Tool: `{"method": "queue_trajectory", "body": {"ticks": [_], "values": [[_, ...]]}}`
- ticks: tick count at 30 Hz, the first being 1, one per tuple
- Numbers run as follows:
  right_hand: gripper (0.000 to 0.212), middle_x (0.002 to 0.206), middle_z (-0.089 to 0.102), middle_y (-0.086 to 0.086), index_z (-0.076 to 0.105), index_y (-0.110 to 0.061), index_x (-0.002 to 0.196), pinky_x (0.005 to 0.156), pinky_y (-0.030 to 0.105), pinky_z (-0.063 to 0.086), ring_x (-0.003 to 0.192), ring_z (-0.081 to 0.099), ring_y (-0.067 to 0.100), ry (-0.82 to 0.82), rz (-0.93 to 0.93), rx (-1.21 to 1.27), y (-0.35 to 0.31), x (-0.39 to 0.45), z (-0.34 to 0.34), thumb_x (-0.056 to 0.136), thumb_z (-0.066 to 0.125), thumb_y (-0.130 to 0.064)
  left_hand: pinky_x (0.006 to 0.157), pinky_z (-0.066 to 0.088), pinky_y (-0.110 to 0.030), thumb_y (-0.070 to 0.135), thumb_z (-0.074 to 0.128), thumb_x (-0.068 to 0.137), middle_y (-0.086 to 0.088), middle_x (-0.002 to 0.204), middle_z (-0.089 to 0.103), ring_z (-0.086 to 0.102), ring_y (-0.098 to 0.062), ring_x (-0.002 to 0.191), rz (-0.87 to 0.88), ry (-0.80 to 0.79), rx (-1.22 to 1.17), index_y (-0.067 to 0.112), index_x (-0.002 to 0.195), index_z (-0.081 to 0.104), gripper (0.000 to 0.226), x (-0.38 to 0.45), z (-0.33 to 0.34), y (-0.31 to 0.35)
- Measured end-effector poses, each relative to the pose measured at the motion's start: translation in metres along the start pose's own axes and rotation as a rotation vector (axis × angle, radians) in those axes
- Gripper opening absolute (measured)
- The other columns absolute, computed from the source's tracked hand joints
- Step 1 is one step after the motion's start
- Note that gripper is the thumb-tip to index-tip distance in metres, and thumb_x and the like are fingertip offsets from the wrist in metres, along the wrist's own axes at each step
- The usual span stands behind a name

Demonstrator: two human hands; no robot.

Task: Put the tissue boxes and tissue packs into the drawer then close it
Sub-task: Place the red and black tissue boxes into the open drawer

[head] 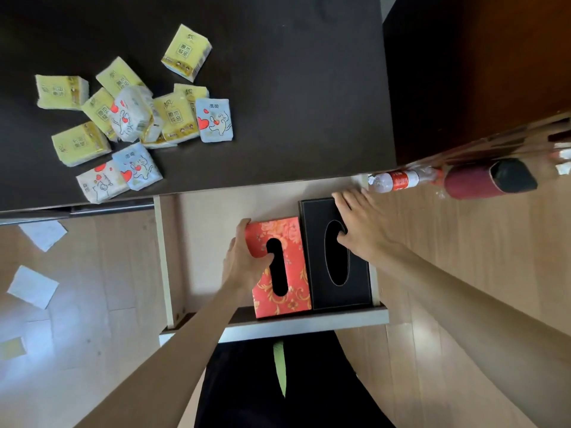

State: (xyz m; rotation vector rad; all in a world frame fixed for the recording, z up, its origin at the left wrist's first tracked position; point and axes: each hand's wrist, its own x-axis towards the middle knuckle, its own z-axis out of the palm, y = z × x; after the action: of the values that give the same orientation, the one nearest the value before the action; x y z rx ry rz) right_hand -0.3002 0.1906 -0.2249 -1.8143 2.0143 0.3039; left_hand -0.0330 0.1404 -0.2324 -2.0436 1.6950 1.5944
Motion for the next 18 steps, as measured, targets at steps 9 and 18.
{"method": "queue_trajectory", "body": {"ticks": [9,18], "values": [[0.09,0.146,0.054,0.015,0.043,-0.003,0.151,0.126,0.045,0.028,0.141,0.048,0.034,-0.011,-0.007,0.062,0.0,-0.01,0.005,0.072,0.085,-0.019,0.077,0.054,-0.034,0.025,0.077,0.082,0.009,0.121,0.061,0.063,-0.021,0.098,-0.029,-0.018,0.047,0.051,0.138,0.02,0.085,-0.018,0.014,-0.004],[0.083,0.153,0.046,0.017,0.036,-0.001,0.155,0.123,0.046,0.031,0.148,0.038,0.036,-0.066,0.051,0.152,-0.01,-0.013,-0.006,0.085,0.075,-0.023,0.054,0.051,-0.025,0.022,0.071,0.086,0.013,0.107,0.061,0.066,-0.016,0.081,-0.102,-0.116,-0.06,0.055,0.15,0.006,0.097,-0.027,0.005,0.002]]}}
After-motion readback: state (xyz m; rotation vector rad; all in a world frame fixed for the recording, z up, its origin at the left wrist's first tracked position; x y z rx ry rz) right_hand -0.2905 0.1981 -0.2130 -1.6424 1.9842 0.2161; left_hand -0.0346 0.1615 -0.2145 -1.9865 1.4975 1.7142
